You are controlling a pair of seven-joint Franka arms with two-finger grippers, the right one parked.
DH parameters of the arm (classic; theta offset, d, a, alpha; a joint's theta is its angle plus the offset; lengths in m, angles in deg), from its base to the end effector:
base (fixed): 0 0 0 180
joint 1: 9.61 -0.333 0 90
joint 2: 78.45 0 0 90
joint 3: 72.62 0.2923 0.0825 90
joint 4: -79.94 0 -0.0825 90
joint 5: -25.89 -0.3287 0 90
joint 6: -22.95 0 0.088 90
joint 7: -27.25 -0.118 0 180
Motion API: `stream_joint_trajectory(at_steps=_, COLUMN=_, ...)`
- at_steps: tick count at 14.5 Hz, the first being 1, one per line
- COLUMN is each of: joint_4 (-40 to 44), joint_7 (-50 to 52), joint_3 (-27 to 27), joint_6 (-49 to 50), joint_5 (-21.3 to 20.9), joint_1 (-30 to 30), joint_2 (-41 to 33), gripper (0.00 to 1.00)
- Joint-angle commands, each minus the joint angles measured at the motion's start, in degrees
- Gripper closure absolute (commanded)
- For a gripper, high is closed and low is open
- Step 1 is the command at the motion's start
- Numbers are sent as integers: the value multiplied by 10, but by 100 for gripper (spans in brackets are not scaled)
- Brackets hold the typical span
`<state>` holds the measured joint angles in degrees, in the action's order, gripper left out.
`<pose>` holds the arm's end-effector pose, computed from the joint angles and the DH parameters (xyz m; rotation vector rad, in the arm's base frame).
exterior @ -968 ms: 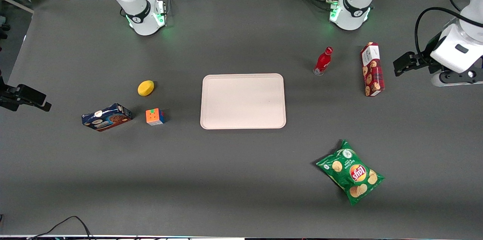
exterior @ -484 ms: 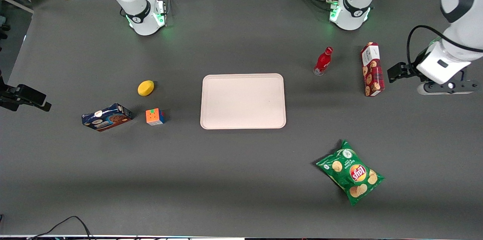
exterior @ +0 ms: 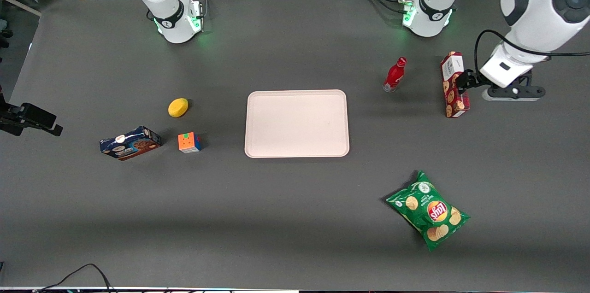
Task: Place red cookie box on tray
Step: 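Move the open left gripper down to the red plaid shortbread box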
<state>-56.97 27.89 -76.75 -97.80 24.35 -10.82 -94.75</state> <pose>0.4099 -0.0200 0.4223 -3.0973 0.0785 -0.0045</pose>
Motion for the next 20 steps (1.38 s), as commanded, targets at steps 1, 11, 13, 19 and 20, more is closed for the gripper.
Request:
stream_joint_trajectory(at_steps=1, joint_4=-84, joint_7=-86, joint_3=52, joint_6=-53, joint_5=-4, joint_1=-4, joint_2=-25, gripper=0)
stream_joint_trajectory(at_steps=11, joint_4=-169, joint_7=-124, joint_3=64, joint_6=-212, joint_5=-4, joint_1=-5, joint_2=50, gripper=0)
stream_joint_trajectory(at_steps=13, joint_4=-174, joint_7=-142, joint_3=74, joint_6=-249, joint_5=-5, joint_1=-14, joint_2=86, gripper=0)
stream_joint_trajectory(at_steps=19, joint_4=-222, joint_7=-142, joint_3=80, joint_6=-280, joint_5=-5, joint_1=-15, joint_2=91, gripper=0)
stream_joint_trajectory(at_steps=20, joint_4=-230, joint_7=-142, joint_3=80, joint_6=-285, joint_5=-5, joint_1=-15, joint_2=91, gripper=0)
